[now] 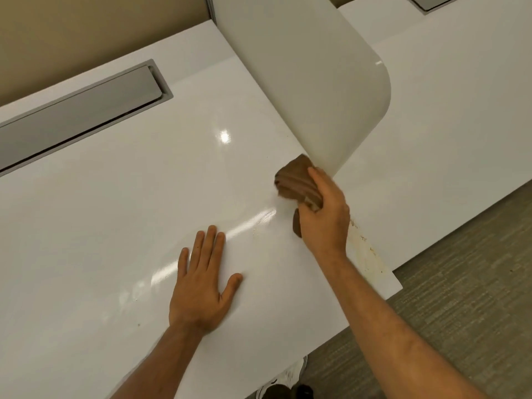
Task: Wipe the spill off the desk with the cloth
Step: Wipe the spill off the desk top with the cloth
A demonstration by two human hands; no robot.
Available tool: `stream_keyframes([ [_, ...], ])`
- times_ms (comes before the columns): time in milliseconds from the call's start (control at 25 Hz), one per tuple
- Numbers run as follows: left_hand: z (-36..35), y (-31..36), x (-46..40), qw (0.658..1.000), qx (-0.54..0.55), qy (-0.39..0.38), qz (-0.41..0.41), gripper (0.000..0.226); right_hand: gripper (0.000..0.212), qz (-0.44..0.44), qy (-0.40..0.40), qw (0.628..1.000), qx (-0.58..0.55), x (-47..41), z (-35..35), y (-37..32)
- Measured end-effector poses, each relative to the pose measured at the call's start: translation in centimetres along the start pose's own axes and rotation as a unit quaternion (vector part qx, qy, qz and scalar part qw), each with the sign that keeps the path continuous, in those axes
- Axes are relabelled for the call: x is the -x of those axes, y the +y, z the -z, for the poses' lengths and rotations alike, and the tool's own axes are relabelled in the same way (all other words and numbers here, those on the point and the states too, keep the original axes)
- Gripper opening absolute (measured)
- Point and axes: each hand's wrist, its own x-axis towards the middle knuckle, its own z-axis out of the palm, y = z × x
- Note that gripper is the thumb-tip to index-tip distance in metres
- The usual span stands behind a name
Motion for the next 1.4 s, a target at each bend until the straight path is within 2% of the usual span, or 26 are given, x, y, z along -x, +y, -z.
stream_keyframes([
  [120, 0.1, -0.2, 0.2, 1.000, 0.001, -0.004, 0.001, 0.080, 0.073, 0.002, -0.023, 0.970, 0.242, -1.6, -2.9, 0.5],
  [160, 0.1, -0.2, 0.2, 1.000, -0.002, -0.004, -0.001, 0.080, 0.076, 0.018, -0.019, 0.963, 0.267, -1.8, -3.9, 0.7],
  [240, 0.1, -0.2, -0.2, 1.000, -0.005, -0.001, -0.001, 0.080, 0.078, 0.040, -0.021, 0.971, 0.237, -3.1, -5.6, 0.4],
  [320, 0.0, -0.1, -0.1, 1.000, -0.005, -0.003, 0.000, 0.081, 0.075, 0.069, -0.055, 0.976, 0.199, -4.1, -6.7, -0.1],
  [440, 0.1, -0.2, 0.2, 1.000, 0.002, -0.001, 0.002, 0.082, 0.069, 0.151, -0.148, 0.970, 0.124, -3.2, -6.7, -0.1],
  [560, 0.2, -0.2, 0.3, 0.999, 0.031, 0.013, 0.000, 0.079, 0.065, 0.216, -0.227, 0.947, 0.064, 1.2, -5.4, 0.6],
  [720, -0.1, -0.3, 0.1, 0.998, 0.066, 0.021, -0.009, 0.070, 0.056, 0.243, -0.232, 0.942, 0.016, 7.1, -3.5, 2.1],
  [880, -0.2, -0.8, 0.3, 0.999, 0.023, 0.012, -0.019, 0.071, 0.049, 0.220, -0.259, 0.941, -0.011, 12.2, -1.0, 4.1],
  [1160, 0.0, -0.6, 0.3, 1.000, 0.012, 0.002, -0.009, 0.077, 0.042, 0.161, -0.302, 0.938, -0.064, 18.3, 2.8, 5.2],
  [1200, 0.0, -0.6, 0.4, 1.000, 0.012, 0.003, -0.007, 0.076, 0.041, 0.127, -0.314, 0.937, -0.083, 18.5, 3.5, 4.9],
  [1280, 0.0, -0.6, 0.6, 1.000, 0.010, 0.006, -0.007, 0.076, 0.041, 0.006, -0.326, 0.935, -0.140, 18.4, 5.4, 4.1],
  [1320, 0.0, -0.6, 0.6, 1.000, 0.009, 0.007, -0.007, 0.076, 0.042, -0.051, -0.305, 0.935, -0.177, 18.0, 6.7, 3.9],
  [1400, -0.1, -0.7, 0.4, 1.000, 0.010, 0.008, -0.003, 0.077, 0.039, -0.107, -0.174, 0.951, -0.232, 16.4, 9.7, 4.0],
])
